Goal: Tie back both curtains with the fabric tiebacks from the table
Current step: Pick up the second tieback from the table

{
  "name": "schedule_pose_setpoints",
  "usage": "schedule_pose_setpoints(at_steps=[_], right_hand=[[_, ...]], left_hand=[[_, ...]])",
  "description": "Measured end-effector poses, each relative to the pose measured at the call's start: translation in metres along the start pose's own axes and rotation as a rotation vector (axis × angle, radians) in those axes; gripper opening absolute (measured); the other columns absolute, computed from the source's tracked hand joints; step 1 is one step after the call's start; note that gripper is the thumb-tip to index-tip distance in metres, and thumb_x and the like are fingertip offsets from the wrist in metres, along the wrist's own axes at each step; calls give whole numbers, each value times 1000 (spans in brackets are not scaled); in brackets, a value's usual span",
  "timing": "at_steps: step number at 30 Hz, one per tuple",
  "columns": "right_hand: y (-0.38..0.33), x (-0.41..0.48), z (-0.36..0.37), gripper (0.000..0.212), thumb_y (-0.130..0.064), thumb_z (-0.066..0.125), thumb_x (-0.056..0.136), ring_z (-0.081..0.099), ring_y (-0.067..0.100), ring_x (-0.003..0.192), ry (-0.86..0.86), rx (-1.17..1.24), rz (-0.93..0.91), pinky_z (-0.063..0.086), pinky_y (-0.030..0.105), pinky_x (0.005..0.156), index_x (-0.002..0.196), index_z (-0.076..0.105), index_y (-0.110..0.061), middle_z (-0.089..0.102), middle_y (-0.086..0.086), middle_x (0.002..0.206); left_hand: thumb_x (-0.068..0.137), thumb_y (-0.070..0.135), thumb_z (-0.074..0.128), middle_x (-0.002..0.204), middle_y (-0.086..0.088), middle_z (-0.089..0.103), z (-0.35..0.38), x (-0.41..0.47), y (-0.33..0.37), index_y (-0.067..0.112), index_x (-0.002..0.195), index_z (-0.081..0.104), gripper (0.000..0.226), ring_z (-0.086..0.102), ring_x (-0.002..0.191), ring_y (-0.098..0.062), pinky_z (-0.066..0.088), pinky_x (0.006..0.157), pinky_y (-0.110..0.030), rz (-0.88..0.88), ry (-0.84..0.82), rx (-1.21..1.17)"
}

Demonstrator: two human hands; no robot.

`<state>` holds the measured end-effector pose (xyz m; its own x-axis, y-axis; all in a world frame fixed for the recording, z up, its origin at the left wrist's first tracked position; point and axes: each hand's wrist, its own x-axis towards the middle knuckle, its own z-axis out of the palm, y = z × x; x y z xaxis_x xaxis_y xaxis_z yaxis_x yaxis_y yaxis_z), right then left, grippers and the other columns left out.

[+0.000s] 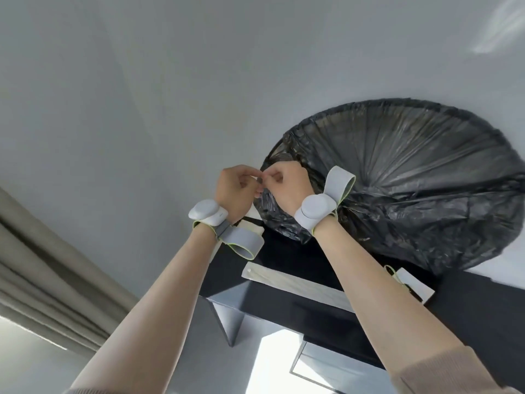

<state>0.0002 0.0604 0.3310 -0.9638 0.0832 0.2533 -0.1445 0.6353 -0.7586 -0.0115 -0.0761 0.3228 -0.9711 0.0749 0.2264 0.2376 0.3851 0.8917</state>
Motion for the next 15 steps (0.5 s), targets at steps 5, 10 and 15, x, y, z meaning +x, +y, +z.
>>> schedule_pose_setpoints(at_steps=[5,10,15], right_hand=[[44,-26,20,14,-14,63,87,69,13,79,30,13,126,58,36,79,87,77,-16,76,-1,82],[93,-54,42,12,-10,66,86,70,18,82,7,-16,248,58,40,81,89,77,-15,76,3,86],[133,-70,56,10,-13,67,87,68,16,81,26,-18,320,57,37,79,88,77,-17,75,2,86]], left_hand=[[86,-9,49,73,-11,72,31,-11,-42,6,94,72,29,67,62,-16,56,61,-22,-62,-102,-32],[88,-6,54,82,-19,74,66,-24,-88,2,99,71,22,70,73,-28,60,76,-38,-141,-238,5],[92,-3,55,89,-18,73,97,-31,-121,4,102,67,18,66,70,-18,57,67,-23,-176,-339,25]])
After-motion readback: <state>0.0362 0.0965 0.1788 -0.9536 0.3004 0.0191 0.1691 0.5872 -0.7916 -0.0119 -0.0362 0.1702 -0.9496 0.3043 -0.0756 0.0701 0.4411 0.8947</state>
